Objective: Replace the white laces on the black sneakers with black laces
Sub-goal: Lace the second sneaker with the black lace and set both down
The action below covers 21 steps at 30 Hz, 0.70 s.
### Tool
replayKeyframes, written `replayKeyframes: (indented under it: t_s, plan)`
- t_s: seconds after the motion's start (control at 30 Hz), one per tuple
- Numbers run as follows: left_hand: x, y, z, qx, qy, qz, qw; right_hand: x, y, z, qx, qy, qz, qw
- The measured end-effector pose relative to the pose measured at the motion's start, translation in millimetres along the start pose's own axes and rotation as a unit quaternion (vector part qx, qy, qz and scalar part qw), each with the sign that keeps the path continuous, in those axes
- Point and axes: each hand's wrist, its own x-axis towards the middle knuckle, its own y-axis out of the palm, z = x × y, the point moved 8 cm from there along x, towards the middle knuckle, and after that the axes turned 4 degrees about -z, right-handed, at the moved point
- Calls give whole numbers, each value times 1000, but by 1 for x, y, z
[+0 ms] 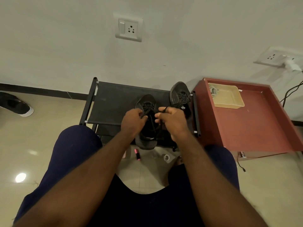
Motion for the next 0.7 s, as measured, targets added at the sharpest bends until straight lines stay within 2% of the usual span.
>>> replayKeyframes:
  t_s: [0.07, 0.17, 0.27, 0.33, 0.47, 0.7]
  plan:
    - [4, 7, -1, 23, -4, 12, 1000, -2, 12, -17, 1, 43, 20, 999]
    - [4, 13, 0, 29, -6, 13, 999, 1, 16, -29, -46, 51, 3, 998]
    - [2, 12, 7, 25, -28, 1, 999, 11, 12, -27, -104, 8, -36, 994]
    - [0, 9, 14, 10, -41, 0, 999, 16, 17, -24, -158, -19, -23, 987]
    - [-3, 4, 17, -21, -27, 22, 999, 15, 38, -20, -286, -69, 14, 956]
    - [-14, 13, 19, -70, -3, 68, 995, -2, 44, -24, -403, -81, -51, 910]
